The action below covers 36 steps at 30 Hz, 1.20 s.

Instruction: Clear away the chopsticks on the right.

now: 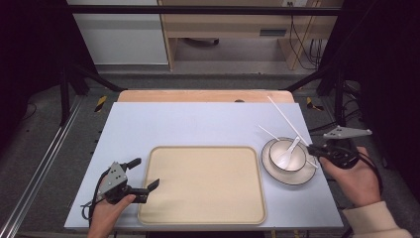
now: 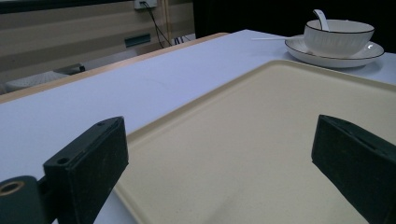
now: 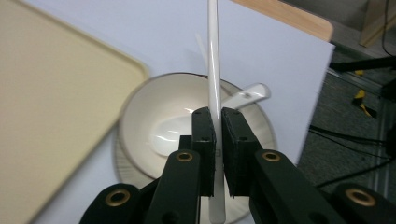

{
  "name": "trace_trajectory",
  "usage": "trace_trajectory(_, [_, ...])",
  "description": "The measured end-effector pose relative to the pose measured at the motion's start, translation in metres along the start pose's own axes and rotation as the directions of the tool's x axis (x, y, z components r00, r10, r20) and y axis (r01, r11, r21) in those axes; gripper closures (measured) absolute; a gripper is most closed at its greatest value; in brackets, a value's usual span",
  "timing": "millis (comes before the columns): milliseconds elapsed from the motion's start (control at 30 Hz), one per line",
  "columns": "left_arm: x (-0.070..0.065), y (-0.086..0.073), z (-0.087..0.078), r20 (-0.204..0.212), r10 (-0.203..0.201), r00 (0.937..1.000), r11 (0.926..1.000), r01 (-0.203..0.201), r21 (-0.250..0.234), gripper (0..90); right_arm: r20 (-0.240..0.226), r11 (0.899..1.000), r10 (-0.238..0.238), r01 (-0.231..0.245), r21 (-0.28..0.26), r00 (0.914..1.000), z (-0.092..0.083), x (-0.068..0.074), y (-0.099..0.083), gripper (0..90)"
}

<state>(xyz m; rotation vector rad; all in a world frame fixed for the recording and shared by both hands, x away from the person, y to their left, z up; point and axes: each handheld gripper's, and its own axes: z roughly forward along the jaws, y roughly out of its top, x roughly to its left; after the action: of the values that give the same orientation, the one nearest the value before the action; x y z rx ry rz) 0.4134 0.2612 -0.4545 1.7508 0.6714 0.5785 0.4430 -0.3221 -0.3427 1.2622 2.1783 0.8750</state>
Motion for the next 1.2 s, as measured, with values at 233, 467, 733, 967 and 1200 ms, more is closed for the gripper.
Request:
trace_trajectory(233, [0.001,0.000,0.000,0.000,-0.003,1.0000,1.0000,0.003,-0.001,3.4,-0.056,0.998,-0.069,0.068,-0.006,0.9961,0.002,0.060,0.003,84.1])
trace_trajectory(467, [0.000,0.000,0.000,0.002,-0.001,1.0000,1.0000,0.001,-0.003,3.4,-0.107,0.991,-0.134,0.134,-0.001,0.9853,0.020,0.117,0.000,84.2])
trace_trajectory(733, [0.001,0.000,-0.002,-0.001,-0.004,1.0000,1.0000,0.004,-0.007,3.4,-0.211,0.983,-0.159,0.174,0.056,0.9646,0.060,0.166,-0.010,84.2])
trace_trajectory(967, [0.001,0.001,-0.001,0.003,0.002,1.0000,1.0000,-0.002,-0.005,3.4,-0.268,0.970,-0.163,0.203,0.130,0.9496,0.089,0.196,-0.018,84.1])
trace_trajectory(1200, [0.001,0.001,-0.001,0.005,0.004,1.0000,1.0000,-0.003,-0.004,3.4,-0.264,0.964,-0.134,0.188,0.189,0.9551,0.106,0.200,-0.023,84.1])
